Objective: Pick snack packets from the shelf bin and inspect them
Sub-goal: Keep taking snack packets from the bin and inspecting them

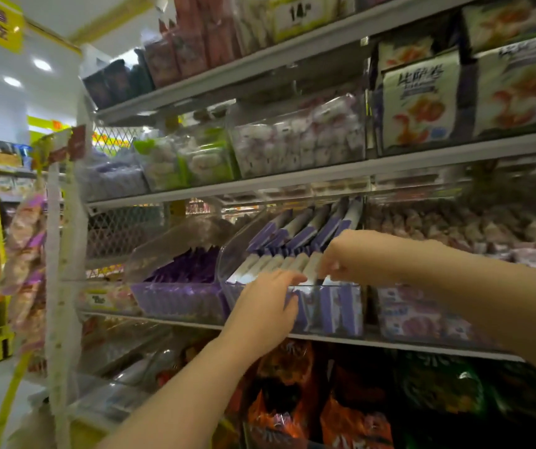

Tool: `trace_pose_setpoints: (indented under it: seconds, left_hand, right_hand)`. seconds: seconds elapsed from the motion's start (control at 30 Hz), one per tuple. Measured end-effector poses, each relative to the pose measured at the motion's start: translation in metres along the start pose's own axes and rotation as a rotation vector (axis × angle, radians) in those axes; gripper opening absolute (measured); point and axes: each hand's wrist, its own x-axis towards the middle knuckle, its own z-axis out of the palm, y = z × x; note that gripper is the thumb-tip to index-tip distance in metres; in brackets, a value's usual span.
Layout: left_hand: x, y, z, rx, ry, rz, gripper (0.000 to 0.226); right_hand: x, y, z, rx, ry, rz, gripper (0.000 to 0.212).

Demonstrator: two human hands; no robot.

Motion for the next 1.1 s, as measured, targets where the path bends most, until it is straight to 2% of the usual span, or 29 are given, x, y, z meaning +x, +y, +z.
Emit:
trace_pose_setpoints:
  seconds: [0.17, 0.3, 0.43, 0.6, 0.9, 1.1]
  left_hand:
    - [0.009, -0.013, 0.013, 0.041, -0.074, 0.009, 0.043]
    - [0.013, -0.022, 0.016, 0.090, -0.060, 0.067, 0.041]
    - [0.012, -0.029, 0.018, 0.114, -0.027, 0.106, 0.039]
    - [0.009, -0.029, 0.021, 0.113, -0.004, 0.100, 0.041]
    - [0.004, -0.024, 0.016, 0.031, 0.001, 0.050, 0.048]
    - [0.003, -0.023, 0.015, -0.015, -0.025, -0.003, 0.077]
  right_hand:
    - [0.021, 0.003, -0.002, 0.053, -0.194, -0.080, 0.030]
    - [0.030, 0.006, 0.000, 0.041, -0.240, -0.127, 0.034]
    - [0.032, 0.009, 0.000, 0.032, -0.282, -0.142, 0.029]
    - [0.036, 0.007, 0.003, 0.028, -0.336, -0.074, 0.030]
    - [0.042, 0.020, -0.004, 0.431, -0.021, 0.116, 0.015]
    - [0.036, 0.025, -0.005, 0.679, 0.457, 0.268, 0.015]
